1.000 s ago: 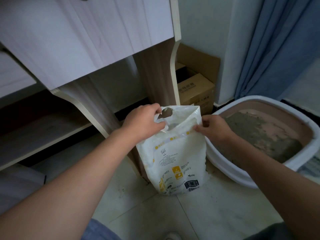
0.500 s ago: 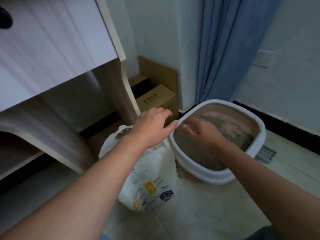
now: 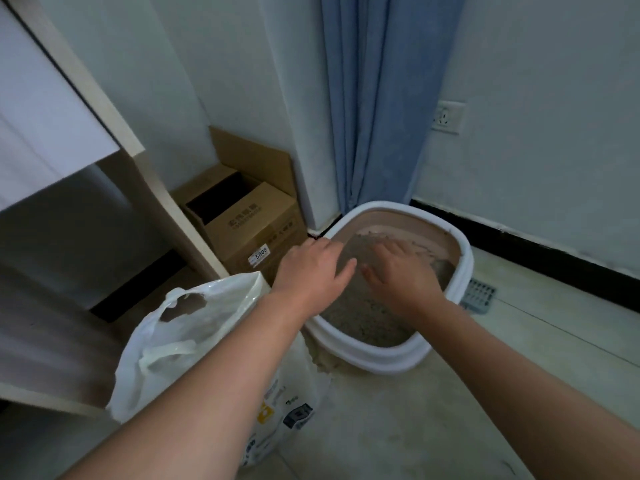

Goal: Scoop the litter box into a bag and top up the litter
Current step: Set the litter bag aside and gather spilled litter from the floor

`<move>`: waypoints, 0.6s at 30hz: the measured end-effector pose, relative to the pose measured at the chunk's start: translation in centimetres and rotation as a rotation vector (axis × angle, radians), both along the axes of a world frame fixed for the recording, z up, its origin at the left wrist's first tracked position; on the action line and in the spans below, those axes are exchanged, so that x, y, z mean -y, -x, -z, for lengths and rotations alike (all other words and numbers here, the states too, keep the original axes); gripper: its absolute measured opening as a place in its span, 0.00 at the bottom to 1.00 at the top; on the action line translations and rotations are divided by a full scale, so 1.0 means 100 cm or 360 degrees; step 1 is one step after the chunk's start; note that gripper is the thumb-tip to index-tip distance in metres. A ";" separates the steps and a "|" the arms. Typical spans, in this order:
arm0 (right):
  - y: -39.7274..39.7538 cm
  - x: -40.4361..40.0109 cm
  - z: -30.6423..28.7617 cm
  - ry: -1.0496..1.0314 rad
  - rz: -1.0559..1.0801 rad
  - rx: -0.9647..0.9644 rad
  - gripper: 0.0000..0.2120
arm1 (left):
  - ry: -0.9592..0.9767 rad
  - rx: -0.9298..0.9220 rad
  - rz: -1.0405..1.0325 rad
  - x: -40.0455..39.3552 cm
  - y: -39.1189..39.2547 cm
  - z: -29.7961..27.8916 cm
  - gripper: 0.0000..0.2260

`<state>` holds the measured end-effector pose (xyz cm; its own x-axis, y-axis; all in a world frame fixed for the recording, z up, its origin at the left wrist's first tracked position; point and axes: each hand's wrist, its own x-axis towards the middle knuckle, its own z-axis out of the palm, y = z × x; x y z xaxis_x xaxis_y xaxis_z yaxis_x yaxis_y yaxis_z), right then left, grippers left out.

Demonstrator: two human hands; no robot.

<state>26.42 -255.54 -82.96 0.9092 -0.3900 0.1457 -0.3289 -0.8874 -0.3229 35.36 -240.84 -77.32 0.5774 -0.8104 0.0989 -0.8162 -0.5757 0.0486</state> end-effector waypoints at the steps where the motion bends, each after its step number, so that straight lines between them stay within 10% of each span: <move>1: 0.002 0.002 -0.001 -0.0013 0.0013 0.0003 0.20 | -0.0001 -0.0013 0.0022 0.006 0.000 0.002 0.21; 18: 0.099 0.077 0.002 -0.0008 0.0594 -0.0220 0.20 | 0.0042 -0.0199 0.0442 0.110 0.024 0.042 0.19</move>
<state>16.49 -263.27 -83.16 0.7158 -0.6977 0.0291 -0.6691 -0.6972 -0.2573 33.01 -251.81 -81.51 0.3430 -0.9371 0.0643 -0.9290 -0.3283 0.1708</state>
